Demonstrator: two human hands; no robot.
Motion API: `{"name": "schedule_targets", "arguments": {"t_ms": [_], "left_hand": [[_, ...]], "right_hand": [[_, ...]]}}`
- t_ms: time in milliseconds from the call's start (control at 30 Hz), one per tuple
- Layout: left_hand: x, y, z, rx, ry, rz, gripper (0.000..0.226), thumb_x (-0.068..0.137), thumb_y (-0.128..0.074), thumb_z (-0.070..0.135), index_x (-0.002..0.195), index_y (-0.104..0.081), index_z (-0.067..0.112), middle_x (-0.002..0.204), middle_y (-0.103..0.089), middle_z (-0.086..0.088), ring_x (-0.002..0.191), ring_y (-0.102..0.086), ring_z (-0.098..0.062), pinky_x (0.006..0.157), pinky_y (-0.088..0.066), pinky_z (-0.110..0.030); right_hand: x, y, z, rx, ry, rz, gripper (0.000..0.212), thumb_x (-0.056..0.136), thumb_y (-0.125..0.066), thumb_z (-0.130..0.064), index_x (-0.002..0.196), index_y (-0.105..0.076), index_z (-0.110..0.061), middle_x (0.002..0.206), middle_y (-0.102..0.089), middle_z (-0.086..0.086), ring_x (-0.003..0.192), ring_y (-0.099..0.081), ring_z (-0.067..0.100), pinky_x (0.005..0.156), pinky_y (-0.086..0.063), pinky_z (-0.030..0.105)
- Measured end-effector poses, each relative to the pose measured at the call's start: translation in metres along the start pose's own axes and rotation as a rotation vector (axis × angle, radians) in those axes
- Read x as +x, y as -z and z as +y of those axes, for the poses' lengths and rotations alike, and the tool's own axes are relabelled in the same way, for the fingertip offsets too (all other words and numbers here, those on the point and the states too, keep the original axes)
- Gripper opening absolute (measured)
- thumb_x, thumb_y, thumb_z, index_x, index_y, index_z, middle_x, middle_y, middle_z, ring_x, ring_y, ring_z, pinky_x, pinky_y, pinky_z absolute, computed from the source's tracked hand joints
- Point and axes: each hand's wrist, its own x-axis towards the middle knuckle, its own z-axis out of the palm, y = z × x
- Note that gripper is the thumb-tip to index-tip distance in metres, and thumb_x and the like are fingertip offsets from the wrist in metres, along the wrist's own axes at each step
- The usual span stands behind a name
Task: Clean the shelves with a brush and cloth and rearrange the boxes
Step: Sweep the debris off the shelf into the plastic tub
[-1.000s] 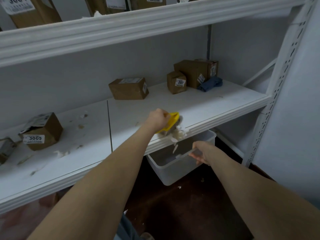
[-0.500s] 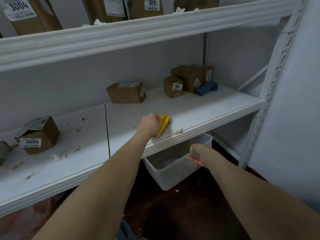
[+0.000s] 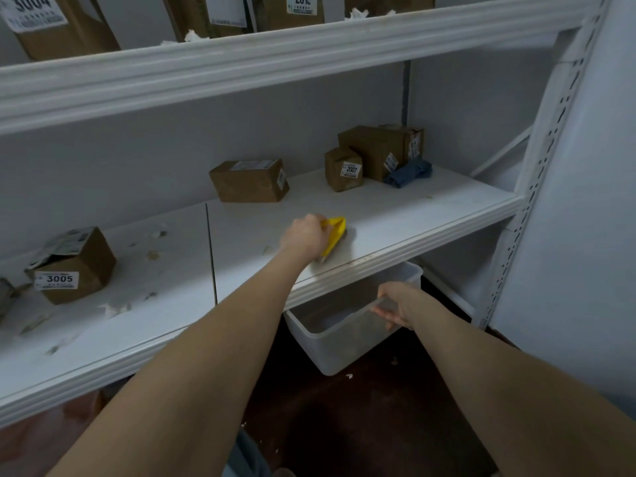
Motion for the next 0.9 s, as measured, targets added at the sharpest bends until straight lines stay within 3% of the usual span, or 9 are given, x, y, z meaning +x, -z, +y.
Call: {"name": "schedule_targets", "arguments": {"t_ms": [67,167,233,367,467,533,667,800,900], "left_hand": [[0.002,0.002,-0.01,0.053,0.069,-0.008,0.036,0.099,-0.037,0.031,0.128,-0.055,0.018,0.119,-0.061,-0.017,0.106,-0.058,-0.036,0.086,-0.048,-0.041],[0.002,-0.004,-0.008,0.029,0.096,-0.031,0.037,0.099,-0.037,0.029,0.125,-0.058,0.013,0.12,-0.06,-0.019,0.108,-0.058,-0.036,0.087,-0.047,-0.039],[0.001,-0.008,0.003,-0.005,0.067,-0.057,0.037,0.099,-0.038,0.028,0.126,-0.058,0.013,0.123,-0.059,-0.018,0.111,-0.056,-0.037,0.089,-0.046,-0.039],[-0.007,-0.016,0.027,0.004,-0.024,-0.074,0.037,0.098,-0.038,0.031,0.127,-0.058,0.019,0.123,-0.06,-0.014,0.112,-0.056,-0.035,0.086,-0.045,-0.037],[-0.014,-0.027,0.042,-0.015,-0.118,-0.089,0.037,0.098,-0.04,0.034,0.129,-0.055,0.02,0.126,-0.06,-0.012,0.114,-0.055,-0.032,0.088,-0.045,-0.037],[-0.017,-0.03,0.048,-0.055,-0.172,-0.092,0.039,0.098,-0.041,0.035,0.131,-0.054,0.02,0.129,-0.058,-0.011,0.116,-0.054,-0.031,0.092,-0.046,-0.038],[-0.005,-0.016,0.035,-0.077,-0.081,0.011,0.037,0.099,-0.04,0.037,0.129,-0.053,0.022,0.116,-0.064,-0.014,0.106,-0.06,-0.033,0.088,-0.05,-0.041],[0.012,-0.002,0.006,0.03,0.105,0.018,0.037,0.098,-0.038,0.032,0.127,-0.055,0.014,0.117,-0.062,-0.016,0.105,-0.06,-0.035,0.085,-0.048,-0.04],[0.008,-0.01,0.007,-0.002,0.144,-0.058,0.038,0.098,-0.039,0.031,0.128,-0.055,0.014,0.122,-0.059,-0.017,0.11,-0.057,-0.036,0.087,-0.047,-0.039]], "right_hand": [[0.001,0.0,0.0,0.012,0.005,-0.013,0.055,0.093,-0.048,-0.001,0.143,-0.027,0.004,0.129,-0.036,0.05,0.044,-0.064,0.026,0.039,-0.05,0.021],[0.005,0.001,0.0,0.006,0.006,-0.013,0.055,0.093,-0.048,-0.001,0.144,-0.027,0.002,0.13,-0.034,0.05,0.077,-0.067,0.034,0.044,-0.052,0.023],[0.006,0.001,0.0,-0.025,0.004,0.004,0.057,0.093,-0.048,-0.003,0.145,-0.024,0.001,0.131,-0.033,0.051,0.064,-0.066,0.032,0.034,-0.047,0.024],[0.008,0.002,0.002,-0.064,0.023,-0.008,0.054,0.092,-0.048,0.0,0.143,-0.03,0.0,0.129,-0.037,0.046,0.112,-0.057,0.043,0.026,-0.042,0.024],[0.007,0.001,0.005,0.037,0.082,0.009,0.041,0.09,-0.047,0.004,0.13,-0.046,-0.001,0.107,-0.048,0.023,0.088,-0.058,0.032,0.023,-0.039,0.022],[0.007,0.001,0.006,0.055,0.084,0.007,0.035,0.089,-0.048,0.004,0.123,-0.049,-0.003,0.121,-0.049,0.02,0.068,-0.052,0.027,0.023,-0.039,0.022],[0.006,0.009,0.002,-0.033,0.03,0.003,0.049,0.091,-0.046,0.001,0.138,-0.035,-0.002,0.134,-0.037,0.041,0.071,-0.059,0.042,0.024,-0.04,0.024],[-0.002,0.011,-0.003,-0.003,-0.008,0.012,0.056,0.094,-0.044,-0.003,0.145,-0.023,0.001,0.13,-0.035,0.05,0.022,-0.049,0.026,0.027,-0.042,0.022],[-0.002,0.014,-0.003,-0.026,-0.021,0.013,0.056,0.094,-0.046,-0.004,0.145,-0.025,0.004,0.131,-0.037,0.048,0.034,-0.055,0.024,0.032,-0.044,0.022]]}}
